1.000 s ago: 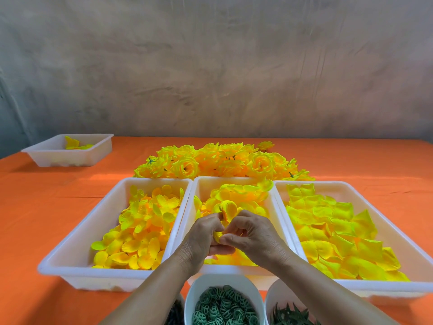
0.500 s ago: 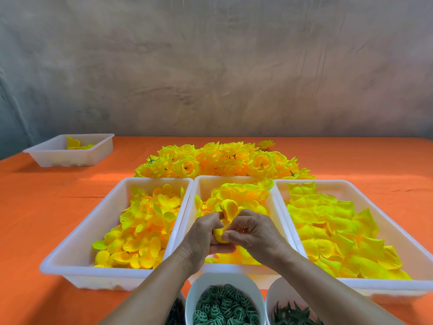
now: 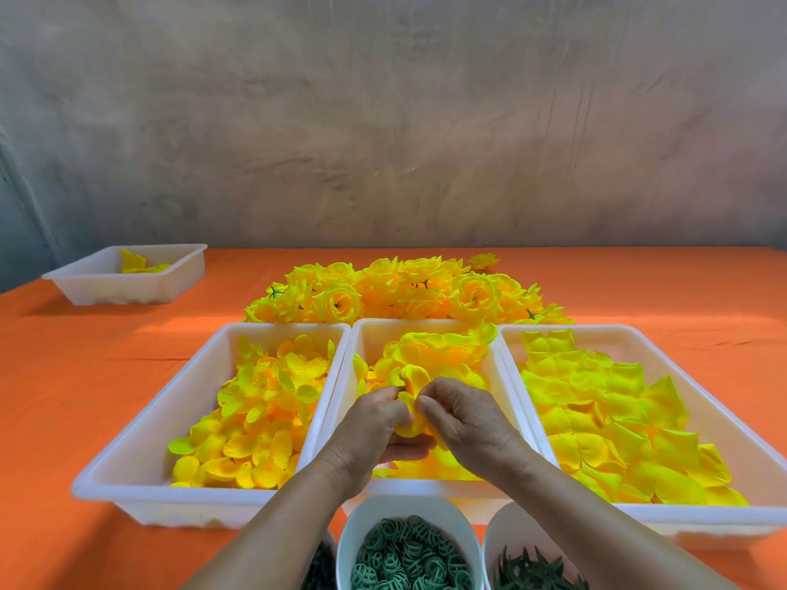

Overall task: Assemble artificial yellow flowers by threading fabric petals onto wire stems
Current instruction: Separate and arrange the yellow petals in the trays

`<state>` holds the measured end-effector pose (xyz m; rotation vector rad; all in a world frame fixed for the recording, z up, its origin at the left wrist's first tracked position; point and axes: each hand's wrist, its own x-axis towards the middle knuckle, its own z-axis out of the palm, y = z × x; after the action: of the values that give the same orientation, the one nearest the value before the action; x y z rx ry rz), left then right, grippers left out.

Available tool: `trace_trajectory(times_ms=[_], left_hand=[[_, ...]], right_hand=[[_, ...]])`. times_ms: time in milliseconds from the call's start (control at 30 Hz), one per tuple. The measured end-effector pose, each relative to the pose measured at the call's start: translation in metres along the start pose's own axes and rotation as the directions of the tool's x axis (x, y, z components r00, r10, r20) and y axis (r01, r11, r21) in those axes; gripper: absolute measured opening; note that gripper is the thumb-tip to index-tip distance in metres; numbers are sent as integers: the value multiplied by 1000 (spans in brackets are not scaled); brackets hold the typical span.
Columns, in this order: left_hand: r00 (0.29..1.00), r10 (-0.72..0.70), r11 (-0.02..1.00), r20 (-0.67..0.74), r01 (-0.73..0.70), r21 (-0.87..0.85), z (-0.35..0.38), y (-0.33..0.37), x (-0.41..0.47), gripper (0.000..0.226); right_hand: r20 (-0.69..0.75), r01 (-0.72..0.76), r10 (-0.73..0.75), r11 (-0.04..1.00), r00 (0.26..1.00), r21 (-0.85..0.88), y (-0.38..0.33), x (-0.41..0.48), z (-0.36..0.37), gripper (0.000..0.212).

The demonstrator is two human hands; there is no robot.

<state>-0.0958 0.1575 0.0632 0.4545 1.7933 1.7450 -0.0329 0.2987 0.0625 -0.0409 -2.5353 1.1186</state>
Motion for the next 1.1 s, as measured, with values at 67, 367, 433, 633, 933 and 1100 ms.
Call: trace_trajectory(times_ms=[67, 367, 433, 633, 933, 1100], left_hand=[[1000, -5, 999, -31, 6, 39, 1, -2, 2, 28], [972, -25, 998, -233, 38, 53, 3, -6, 9, 23], [967, -33, 998, -254, 47, 51, 4, -6, 10, 23], [946, -67, 997, -318, 76, 16, 3, -5, 10, 26], [933, -97, 995, -346, 88, -41, 2, -2, 10, 24], [902, -121, 992, -415, 123, -23, 1, -4, 13, 19]], right_hand=[[-10, 7, -7, 1000, 1000, -7, -1, 0, 0, 23], [-242, -50, 102, 976, 965, 213, -2, 1, -7, 23], [-307, -67, 151, 961, 940, 267, 0, 3, -9, 22], [-518, -52, 241, 934, 821, 353, 1, 11, -19, 21], [-600, -35, 15, 999, 800, -21, 7, 33, -39, 12], [-198, -147, 69, 900, 978, -411, 26, 35, -24, 24]])
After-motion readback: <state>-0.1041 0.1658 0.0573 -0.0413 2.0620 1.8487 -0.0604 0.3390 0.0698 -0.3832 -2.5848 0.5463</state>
